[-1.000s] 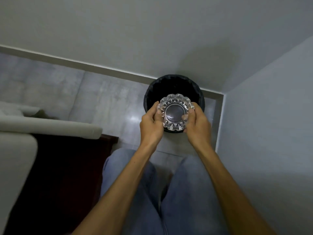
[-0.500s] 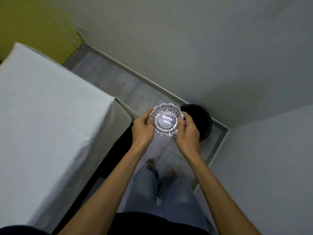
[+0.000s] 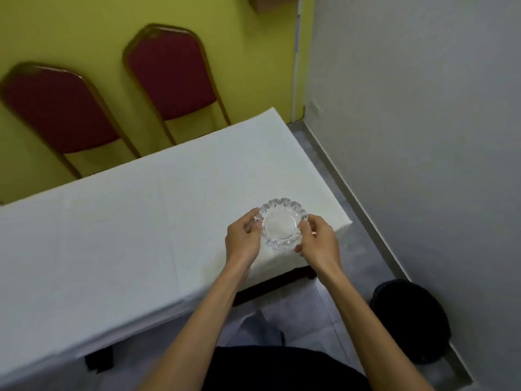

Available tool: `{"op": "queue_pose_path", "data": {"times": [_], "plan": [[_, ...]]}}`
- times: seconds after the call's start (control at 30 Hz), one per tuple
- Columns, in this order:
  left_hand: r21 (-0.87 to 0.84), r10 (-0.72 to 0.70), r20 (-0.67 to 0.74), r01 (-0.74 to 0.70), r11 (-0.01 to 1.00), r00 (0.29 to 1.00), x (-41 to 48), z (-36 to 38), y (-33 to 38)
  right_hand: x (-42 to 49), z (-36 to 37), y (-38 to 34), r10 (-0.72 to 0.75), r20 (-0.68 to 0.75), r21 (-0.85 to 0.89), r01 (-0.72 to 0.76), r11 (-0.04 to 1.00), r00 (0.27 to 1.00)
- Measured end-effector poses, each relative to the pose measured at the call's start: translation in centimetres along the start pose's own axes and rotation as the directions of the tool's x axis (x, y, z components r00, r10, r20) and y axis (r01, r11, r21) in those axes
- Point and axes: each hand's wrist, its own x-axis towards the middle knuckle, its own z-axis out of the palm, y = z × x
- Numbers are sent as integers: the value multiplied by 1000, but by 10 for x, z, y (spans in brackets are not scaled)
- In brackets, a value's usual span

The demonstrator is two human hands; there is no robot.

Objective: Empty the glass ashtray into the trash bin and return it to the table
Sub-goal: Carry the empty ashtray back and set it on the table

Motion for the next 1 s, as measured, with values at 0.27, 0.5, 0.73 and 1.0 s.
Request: {"op": "queue_pose_path", "data": {"times": [0.27,0.5,0.73,1.0], "plan": [[-95,-164,-218,146,985,962,54,-86,-19,22,103,-39,-20,232,-53,33,998,973],[-129,-240,-336,208,970,911,95,-89,-18,62,146,-52,-88,274,-232,154,960,958],[-149,-291,-386,252,956,875,118,-74,-16,101,149,-56,-116,349,-390,257,884,930],[-132,-272,-434,238,962,859,123,-73,-16,110,153,-62,-116,416,-421,304,854,902]]}}
